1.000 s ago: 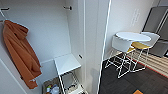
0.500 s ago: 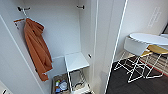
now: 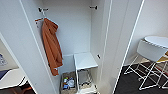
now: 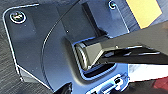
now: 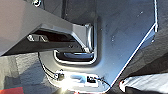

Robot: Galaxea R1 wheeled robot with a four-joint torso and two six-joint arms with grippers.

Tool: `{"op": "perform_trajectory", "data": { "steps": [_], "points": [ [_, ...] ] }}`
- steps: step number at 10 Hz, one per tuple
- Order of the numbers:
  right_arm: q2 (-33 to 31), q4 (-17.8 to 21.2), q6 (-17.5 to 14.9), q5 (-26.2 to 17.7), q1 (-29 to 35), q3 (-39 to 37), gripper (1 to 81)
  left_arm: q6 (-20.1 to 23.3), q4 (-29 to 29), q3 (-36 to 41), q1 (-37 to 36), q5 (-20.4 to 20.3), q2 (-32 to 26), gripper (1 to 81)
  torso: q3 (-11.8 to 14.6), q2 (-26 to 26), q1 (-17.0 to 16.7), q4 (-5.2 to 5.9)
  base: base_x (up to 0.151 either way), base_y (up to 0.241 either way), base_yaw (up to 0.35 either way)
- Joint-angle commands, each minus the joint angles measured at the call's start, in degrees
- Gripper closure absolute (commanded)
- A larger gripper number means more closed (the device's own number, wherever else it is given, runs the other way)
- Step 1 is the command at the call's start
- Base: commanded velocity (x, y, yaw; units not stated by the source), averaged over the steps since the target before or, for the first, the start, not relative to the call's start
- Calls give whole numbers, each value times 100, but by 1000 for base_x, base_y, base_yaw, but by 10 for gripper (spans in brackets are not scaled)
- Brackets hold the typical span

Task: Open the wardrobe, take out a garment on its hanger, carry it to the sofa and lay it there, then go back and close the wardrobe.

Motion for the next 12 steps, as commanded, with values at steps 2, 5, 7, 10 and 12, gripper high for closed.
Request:
{"op": "perform_trajectory", "data": {
  "steps": [2,5,7,10,12],
  "points": [
    [40,-42,-10,-288,66,3,10,22,66,-6,-126,120,-12,10,0,0,-1,0,0,0,327],
    [40,-51,-10,-288,74,12,10,22,74,38,-126,128,-20,10,0,0,-1,0,0,0,327],
    [49,-69,-19,-288,83,21,10,22,74,38,-125,128,-29,10,0,0,-1,0,0,0,170],
    [40,-69,-19,-288,83,3,10,14,66,38,-126,128,-3,10,0,0,-1,0,0,0,0],
    [48,-69,-19,-288,83,30,10,5,-13,29,-117,137,-3,10,0,0,-1,0,0,0,0]
  ]
}}
